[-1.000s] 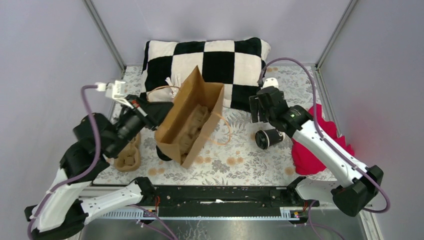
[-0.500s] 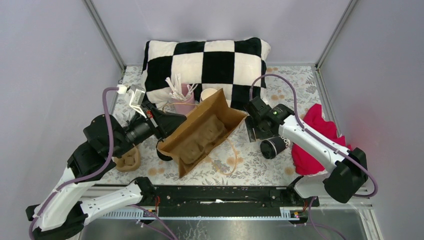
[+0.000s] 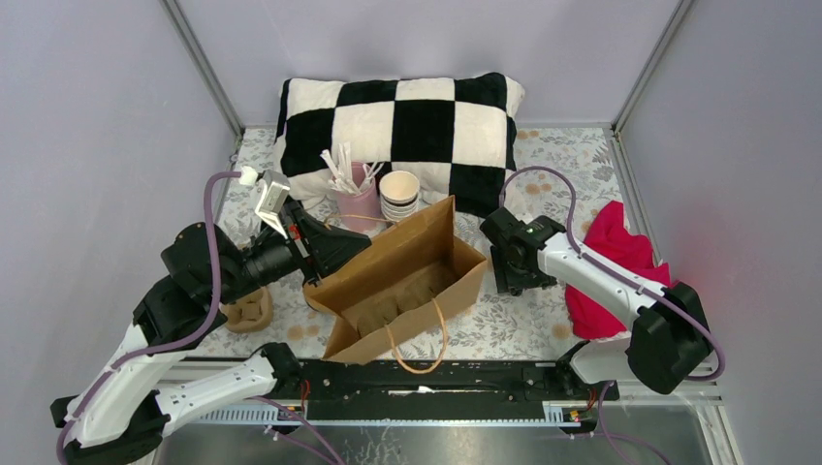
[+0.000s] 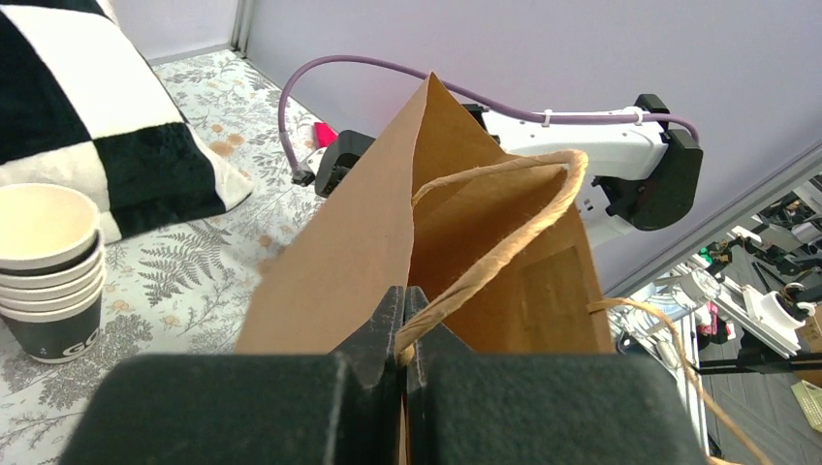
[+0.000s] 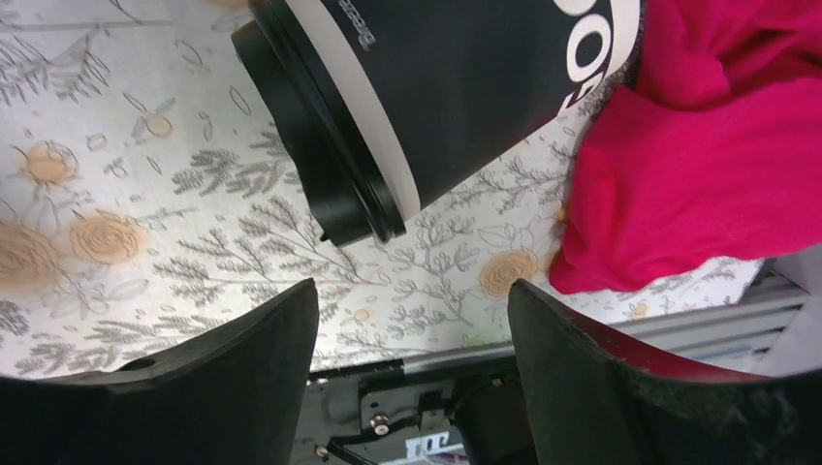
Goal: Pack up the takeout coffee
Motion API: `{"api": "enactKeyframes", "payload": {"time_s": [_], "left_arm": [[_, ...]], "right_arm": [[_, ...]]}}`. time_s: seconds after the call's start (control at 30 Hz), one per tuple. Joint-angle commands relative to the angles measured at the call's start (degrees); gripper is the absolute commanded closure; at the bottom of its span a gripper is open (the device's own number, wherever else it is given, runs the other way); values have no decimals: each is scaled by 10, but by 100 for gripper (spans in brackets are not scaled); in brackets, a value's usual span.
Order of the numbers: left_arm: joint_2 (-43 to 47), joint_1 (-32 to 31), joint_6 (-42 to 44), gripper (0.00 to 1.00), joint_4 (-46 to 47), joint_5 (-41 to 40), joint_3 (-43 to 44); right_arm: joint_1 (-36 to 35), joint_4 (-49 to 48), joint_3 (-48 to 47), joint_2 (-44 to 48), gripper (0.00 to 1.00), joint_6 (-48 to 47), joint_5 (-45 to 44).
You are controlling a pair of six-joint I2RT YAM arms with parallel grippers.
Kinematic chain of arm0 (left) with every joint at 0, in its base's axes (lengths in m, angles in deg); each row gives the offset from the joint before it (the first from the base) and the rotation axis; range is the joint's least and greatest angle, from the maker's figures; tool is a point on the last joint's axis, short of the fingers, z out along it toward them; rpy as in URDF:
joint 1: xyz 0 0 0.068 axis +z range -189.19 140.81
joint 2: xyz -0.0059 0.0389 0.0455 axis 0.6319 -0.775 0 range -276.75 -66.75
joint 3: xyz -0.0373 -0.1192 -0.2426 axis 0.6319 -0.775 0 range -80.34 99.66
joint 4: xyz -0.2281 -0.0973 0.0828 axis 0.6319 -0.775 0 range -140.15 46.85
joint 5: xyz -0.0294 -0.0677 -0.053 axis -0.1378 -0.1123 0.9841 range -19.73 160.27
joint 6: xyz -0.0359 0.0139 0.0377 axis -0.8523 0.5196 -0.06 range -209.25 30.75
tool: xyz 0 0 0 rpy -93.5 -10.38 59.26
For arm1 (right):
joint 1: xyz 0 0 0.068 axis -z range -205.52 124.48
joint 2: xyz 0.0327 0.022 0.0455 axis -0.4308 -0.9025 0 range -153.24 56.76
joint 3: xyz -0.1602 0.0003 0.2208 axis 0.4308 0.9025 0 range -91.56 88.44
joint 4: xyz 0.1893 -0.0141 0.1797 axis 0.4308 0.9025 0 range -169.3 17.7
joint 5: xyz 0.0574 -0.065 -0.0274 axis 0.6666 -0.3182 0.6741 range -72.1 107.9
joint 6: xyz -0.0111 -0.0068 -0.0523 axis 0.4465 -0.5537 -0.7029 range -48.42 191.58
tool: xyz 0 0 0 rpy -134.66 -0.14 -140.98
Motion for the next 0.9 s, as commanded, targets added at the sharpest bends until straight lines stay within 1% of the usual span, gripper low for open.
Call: {"api": "enactKeyframes", "payload": {"time_s": [0.0, 0.1, 0.3, 0.4, 0.6, 0.77, 0.87], "left_arm": [[3, 1, 11, 100, 45, 18, 0], [3, 1, 11, 100, 45, 19, -1], [5, 1, 7, 100, 45, 16, -3], [6, 1, 5, 100, 45, 16, -6], [-1, 1, 3, 100, 50, 23, -8], [-4, 1, 1, 100, 51, 25, -8], [-2, 1, 1, 100, 48, 22, -8]], "right_arm": [[12, -85, 13, 21, 23, 8, -10], [12, -129, 24, 14, 26, -4, -40], [13, -185, 34, 13, 36, -10, -77], [12, -208, 43, 9, 37, -12, -90], [13, -262, 49, -12, 31, -30, -74], [12, -311, 43, -36, 24, -33, -83], [12, -324, 27, -58, 23, -38, -98]]}}
